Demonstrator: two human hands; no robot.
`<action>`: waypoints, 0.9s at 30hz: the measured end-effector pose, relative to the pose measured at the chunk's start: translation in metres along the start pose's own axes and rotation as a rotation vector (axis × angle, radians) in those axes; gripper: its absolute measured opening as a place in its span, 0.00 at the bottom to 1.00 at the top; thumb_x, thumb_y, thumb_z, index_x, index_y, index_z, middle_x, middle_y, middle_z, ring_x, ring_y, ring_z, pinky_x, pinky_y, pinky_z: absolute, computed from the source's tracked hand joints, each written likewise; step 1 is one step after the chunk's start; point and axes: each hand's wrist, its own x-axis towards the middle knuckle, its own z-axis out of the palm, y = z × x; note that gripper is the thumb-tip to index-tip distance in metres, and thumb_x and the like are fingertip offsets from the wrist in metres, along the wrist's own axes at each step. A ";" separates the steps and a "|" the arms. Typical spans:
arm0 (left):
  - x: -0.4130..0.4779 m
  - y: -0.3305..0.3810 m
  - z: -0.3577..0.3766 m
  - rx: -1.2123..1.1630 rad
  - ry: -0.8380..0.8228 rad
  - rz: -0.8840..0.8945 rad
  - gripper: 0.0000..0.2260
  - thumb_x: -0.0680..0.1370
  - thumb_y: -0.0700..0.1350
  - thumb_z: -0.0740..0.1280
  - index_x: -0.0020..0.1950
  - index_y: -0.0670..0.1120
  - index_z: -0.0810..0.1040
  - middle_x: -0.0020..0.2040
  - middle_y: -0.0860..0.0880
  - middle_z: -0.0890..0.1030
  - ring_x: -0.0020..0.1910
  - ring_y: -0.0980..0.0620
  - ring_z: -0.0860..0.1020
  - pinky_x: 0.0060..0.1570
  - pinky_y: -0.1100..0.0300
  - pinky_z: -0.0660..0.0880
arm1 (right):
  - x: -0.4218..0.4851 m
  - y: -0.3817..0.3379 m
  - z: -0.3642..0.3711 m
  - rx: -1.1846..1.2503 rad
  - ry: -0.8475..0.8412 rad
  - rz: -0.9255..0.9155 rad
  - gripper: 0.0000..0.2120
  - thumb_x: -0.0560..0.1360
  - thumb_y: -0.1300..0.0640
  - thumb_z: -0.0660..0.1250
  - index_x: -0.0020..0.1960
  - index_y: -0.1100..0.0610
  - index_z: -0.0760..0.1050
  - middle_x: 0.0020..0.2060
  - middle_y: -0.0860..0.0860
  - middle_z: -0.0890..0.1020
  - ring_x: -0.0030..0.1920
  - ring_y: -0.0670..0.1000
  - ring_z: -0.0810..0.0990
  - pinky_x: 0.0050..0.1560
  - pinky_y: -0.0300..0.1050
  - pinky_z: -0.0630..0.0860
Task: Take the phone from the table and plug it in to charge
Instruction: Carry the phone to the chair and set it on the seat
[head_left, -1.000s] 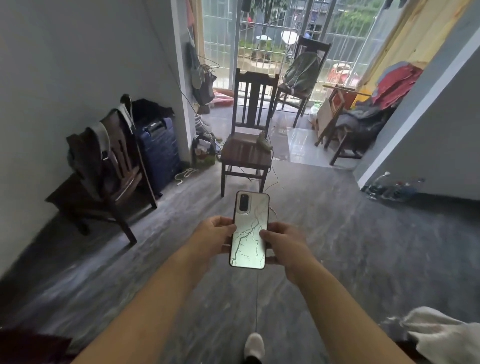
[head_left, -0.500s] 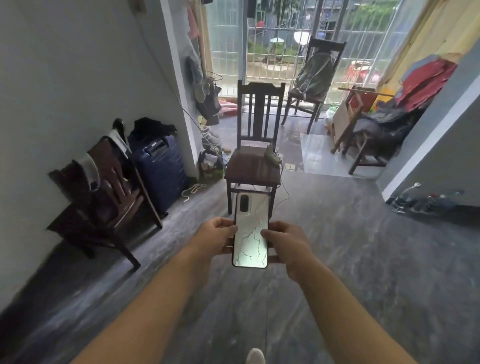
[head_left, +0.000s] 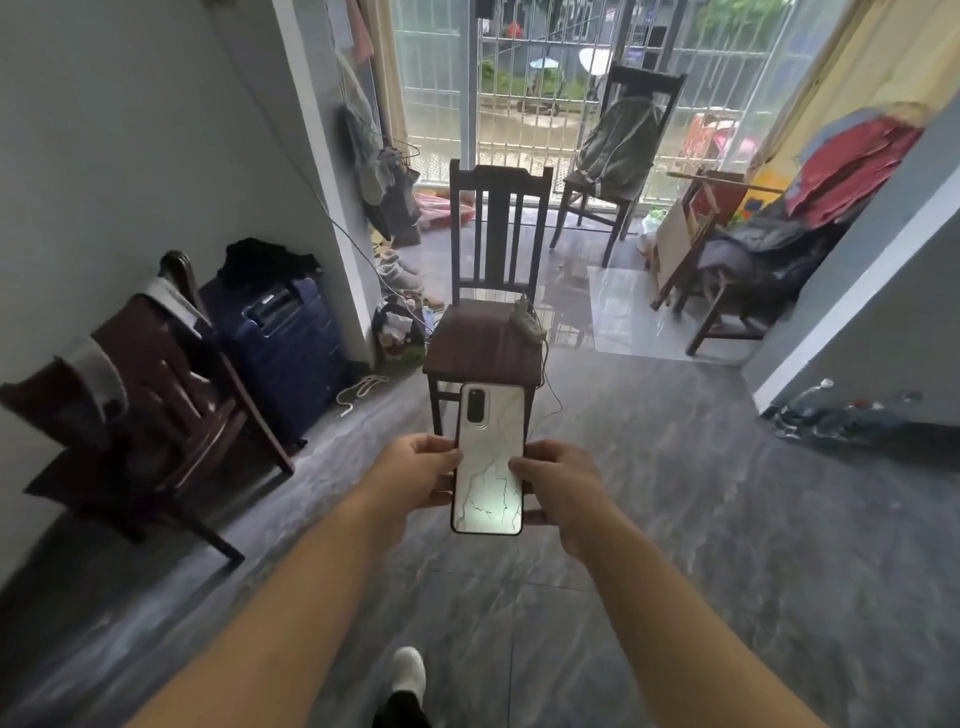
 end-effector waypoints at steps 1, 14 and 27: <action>0.009 0.003 0.000 0.006 0.000 -0.004 0.06 0.81 0.39 0.69 0.58 0.41 0.80 0.51 0.43 0.88 0.49 0.44 0.88 0.48 0.52 0.85 | 0.008 -0.003 0.001 0.005 0.005 0.007 0.04 0.77 0.63 0.69 0.51 0.58 0.81 0.48 0.58 0.86 0.50 0.59 0.86 0.41 0.57 0.86; 0.164 0.068 -0.033 0.029 -0.085 -0.031 0.07 0.82 0.41 0.69 0.58 0.42 0.80 0.53 0.43 0.87 0.51 0.44 0.87 0.53 0.48 0.84 | 0.142 -0.076 0.047 -0.019 0.080 0.047 0.04 0.78 0.65 0.68 0.50 0.58 0.81 0.47 0.58 0.86 0.48 0.60 0.86 0.42 0.58 0.86; 0.270 0.133 -0.062 0.049 -0.135 -0.052 0.01 0.81 0.39 0.69 0.52 0.44 0.78 0.44 0.46 0.84 0.38 0.51 0.81 0.41 0.57 0.77 | 0.235 -0.142 0.084 0.021 0.118 0.060 0.05 0.77 0.65 0.69 0.48 0.57 0.80 0.44 0.57 0.86 0.45 0.60 0.86 0.42 0.64 0.85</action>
